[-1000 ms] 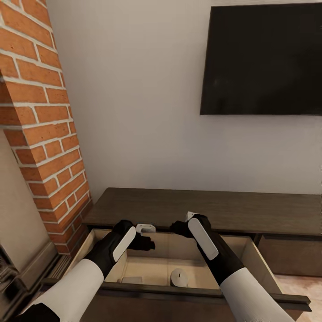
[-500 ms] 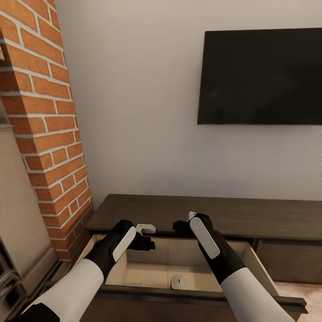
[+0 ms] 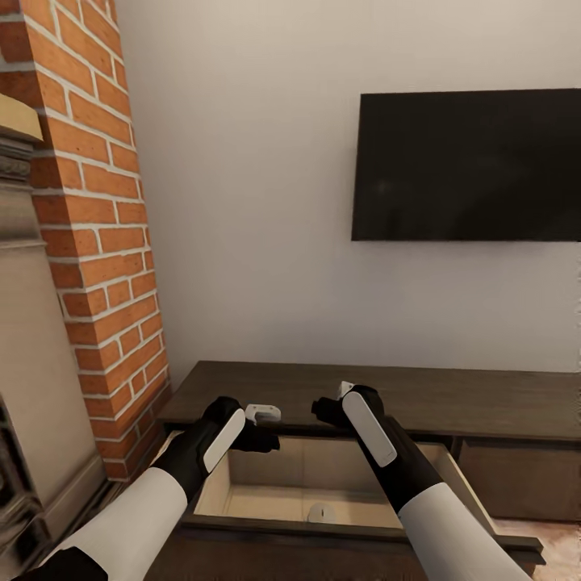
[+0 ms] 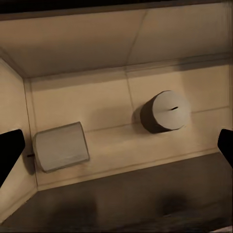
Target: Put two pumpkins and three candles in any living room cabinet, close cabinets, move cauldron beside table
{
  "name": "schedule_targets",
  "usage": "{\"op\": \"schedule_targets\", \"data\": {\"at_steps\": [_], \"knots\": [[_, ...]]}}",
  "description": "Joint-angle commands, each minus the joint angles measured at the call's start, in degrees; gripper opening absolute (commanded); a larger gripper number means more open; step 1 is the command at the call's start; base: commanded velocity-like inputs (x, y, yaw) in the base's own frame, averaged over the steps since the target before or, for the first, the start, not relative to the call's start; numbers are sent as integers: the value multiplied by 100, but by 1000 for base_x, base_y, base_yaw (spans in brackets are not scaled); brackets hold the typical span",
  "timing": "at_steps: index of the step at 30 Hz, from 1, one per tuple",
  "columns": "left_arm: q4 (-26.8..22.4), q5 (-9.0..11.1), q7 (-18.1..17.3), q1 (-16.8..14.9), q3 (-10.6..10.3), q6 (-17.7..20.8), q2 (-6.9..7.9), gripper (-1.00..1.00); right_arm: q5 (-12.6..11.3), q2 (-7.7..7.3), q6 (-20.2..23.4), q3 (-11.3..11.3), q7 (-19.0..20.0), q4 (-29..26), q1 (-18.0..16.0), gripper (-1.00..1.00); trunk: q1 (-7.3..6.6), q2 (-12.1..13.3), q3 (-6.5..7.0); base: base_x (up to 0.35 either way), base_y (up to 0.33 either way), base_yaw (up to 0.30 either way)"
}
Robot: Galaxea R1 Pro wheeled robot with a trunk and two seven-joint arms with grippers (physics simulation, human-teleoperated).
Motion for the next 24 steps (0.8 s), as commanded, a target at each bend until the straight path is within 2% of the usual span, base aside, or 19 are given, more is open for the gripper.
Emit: {"op": "schedule_targets", "data": {"at_steps": [1, 7, 18, 24], "knots": [[-6, 59, 56, -3, -14, 14, 2, 100, -53, -1, 5, 7, -58, -4, -5, 100, -6, -1, 16, -270, 0, -20], [-6, 59, 56, -1, -14, 14, 2, 100, -58, -5, -2, 7, -52, -3, -5, 100, -21, 7, 168, -179, 0, -124], [-55, 59, 56, 0, -14, 14, 9, 100, -56, -9, -3, 7, -51, -1, -5, 100, -50, 22, 474, -24, 0, -217], [-84, 53, 56, 6, -14, 14, 18, 100, -57, -10, -3, 7, -51, -1, -5, 100, -182, 262, 617, -2, 0, -230]]}}
